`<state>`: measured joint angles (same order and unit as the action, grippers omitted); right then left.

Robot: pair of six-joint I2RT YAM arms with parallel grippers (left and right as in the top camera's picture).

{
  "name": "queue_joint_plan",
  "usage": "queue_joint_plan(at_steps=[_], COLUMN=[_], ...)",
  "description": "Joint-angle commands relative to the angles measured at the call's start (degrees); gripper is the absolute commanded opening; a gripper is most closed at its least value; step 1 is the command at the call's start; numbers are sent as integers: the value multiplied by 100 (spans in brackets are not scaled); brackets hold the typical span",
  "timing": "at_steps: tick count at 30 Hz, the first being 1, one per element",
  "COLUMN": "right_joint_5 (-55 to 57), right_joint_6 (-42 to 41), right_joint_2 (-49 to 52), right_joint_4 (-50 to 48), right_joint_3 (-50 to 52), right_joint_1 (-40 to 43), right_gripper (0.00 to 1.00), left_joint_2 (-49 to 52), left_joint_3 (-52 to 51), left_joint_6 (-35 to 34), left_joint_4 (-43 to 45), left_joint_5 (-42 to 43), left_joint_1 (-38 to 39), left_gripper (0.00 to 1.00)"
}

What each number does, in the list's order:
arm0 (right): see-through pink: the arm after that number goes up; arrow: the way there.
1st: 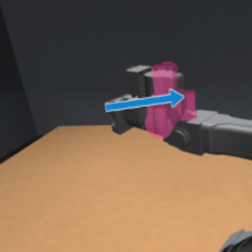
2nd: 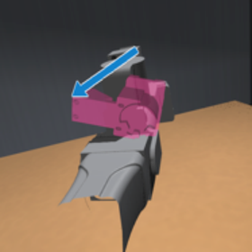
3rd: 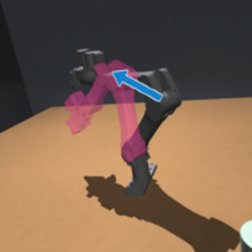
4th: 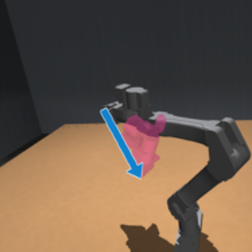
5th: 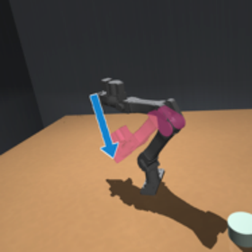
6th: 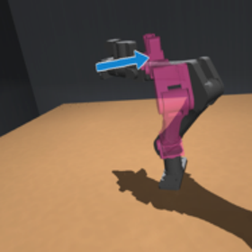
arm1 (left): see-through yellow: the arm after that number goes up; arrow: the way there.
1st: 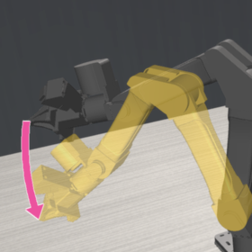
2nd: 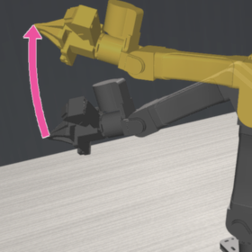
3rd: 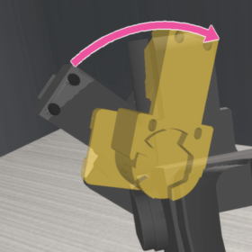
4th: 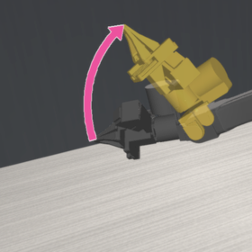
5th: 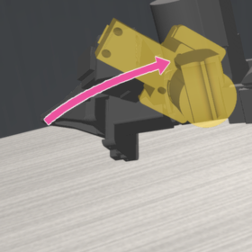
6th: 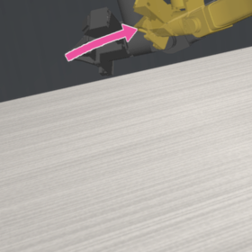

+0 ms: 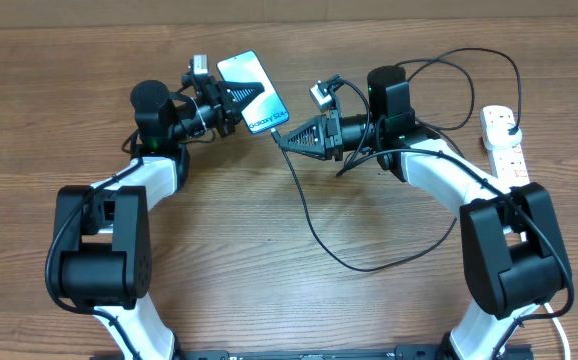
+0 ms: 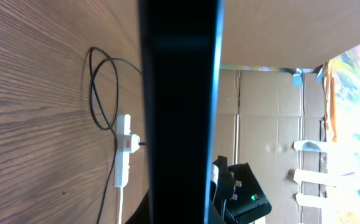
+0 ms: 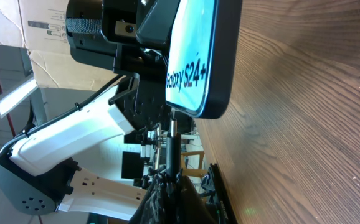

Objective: Plug charger to phone and switch on socket

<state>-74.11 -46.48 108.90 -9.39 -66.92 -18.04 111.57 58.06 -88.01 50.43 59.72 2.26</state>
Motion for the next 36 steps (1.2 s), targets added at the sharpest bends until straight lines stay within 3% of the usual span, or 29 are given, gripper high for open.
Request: queue_joint_plan(at_steps=[1, 36], right_joint_5=[9, 101], right_joint_6=[-11, -26], right_joint_2=[-221, -221], right_joint_4=[-33, 90], right_joint_3=[9, 9], right_joint_1=[22, 22], right_gripper=[4, 4], left_joint_2=[-35, -35], left_joint_3=[35, 35], left_joint_6=[20, 17], left_joint_4=[87, 87], left_joint_5=[22, 26], left_joint_1=[46, 151], left_gripper=[4, 4])
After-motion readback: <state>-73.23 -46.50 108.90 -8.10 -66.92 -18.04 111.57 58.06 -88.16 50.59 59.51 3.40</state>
